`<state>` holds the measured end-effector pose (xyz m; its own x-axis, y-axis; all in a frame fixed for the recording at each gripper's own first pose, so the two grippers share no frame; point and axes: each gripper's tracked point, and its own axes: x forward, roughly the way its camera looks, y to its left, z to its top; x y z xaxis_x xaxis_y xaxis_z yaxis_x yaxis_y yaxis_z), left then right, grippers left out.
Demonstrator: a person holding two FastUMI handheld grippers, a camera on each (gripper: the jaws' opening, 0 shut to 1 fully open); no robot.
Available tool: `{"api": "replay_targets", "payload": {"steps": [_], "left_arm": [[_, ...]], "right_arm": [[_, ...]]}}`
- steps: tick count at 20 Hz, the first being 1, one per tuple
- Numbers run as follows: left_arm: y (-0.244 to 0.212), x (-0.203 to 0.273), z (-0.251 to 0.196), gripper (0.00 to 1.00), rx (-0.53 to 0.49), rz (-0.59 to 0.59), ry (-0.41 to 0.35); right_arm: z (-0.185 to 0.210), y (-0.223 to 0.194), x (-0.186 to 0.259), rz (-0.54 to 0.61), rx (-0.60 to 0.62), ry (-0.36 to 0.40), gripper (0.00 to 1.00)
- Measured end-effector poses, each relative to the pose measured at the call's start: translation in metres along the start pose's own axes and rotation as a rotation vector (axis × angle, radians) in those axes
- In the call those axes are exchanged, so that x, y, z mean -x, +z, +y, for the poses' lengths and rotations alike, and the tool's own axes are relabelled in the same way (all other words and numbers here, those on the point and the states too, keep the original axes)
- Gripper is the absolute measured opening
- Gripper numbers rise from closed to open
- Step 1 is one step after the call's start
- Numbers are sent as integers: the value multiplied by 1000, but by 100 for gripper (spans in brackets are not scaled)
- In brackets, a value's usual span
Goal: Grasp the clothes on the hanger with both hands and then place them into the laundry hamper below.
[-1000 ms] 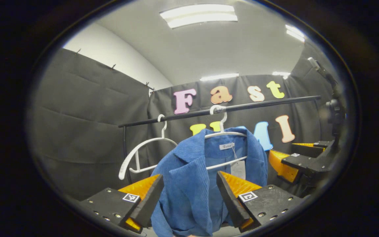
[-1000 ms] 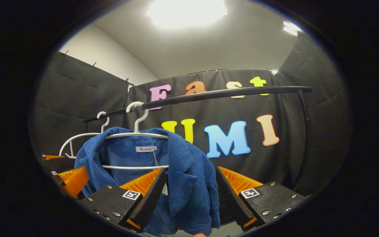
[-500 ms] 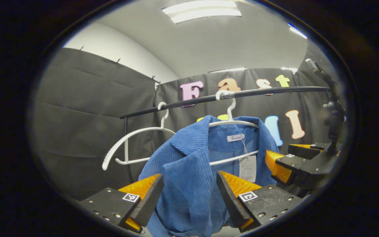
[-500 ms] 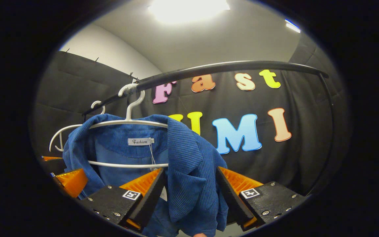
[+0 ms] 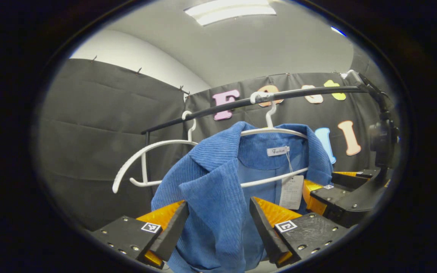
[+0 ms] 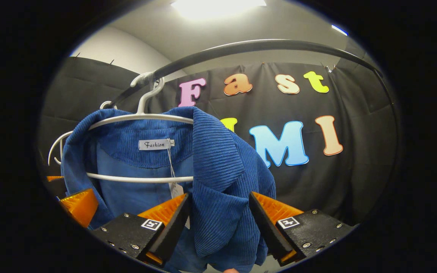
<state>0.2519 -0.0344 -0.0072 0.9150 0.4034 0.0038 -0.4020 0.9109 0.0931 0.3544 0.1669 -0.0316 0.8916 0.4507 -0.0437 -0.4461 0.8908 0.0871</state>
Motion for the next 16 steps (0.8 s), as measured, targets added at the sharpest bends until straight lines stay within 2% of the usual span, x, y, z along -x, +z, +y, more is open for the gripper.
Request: {"api": "replay_targets", "payload": {"steps": [4,6,7,8,11,13,14,15,16], "left_arm": [[-6,-1,4,92,-2,11,24],[-9,-2,5,89,-17,19,34],[-10,-3,8,83,-26,20,44],[-12,-4,7,76,-31,24,37],[-10,-2,4,54,-33,24,-1],[-6,2,1,36,-26,21,-36],[-4,6,12,27,-38,15,-3],[-6,-2,20,5,-50,4,17],[-1,4,14,3,-39,-4,-3]], "right_arm": [[0,-10,-8,12,15,-12,92],[-1,-13,-10,18,16,-16,85],[-2,-15,-13,25,19,-20,74],[-4,-16,-16,31,21,-21,67],[-4,-13,-15,30,37,-12,27],[-2,-7,-11,3,45,-3,7],[-2,-2,-9,-15,62,-2,5],[-3,2,-6,-40,83,2,2],[-4,9,-4,-66,96,3,2]]}}
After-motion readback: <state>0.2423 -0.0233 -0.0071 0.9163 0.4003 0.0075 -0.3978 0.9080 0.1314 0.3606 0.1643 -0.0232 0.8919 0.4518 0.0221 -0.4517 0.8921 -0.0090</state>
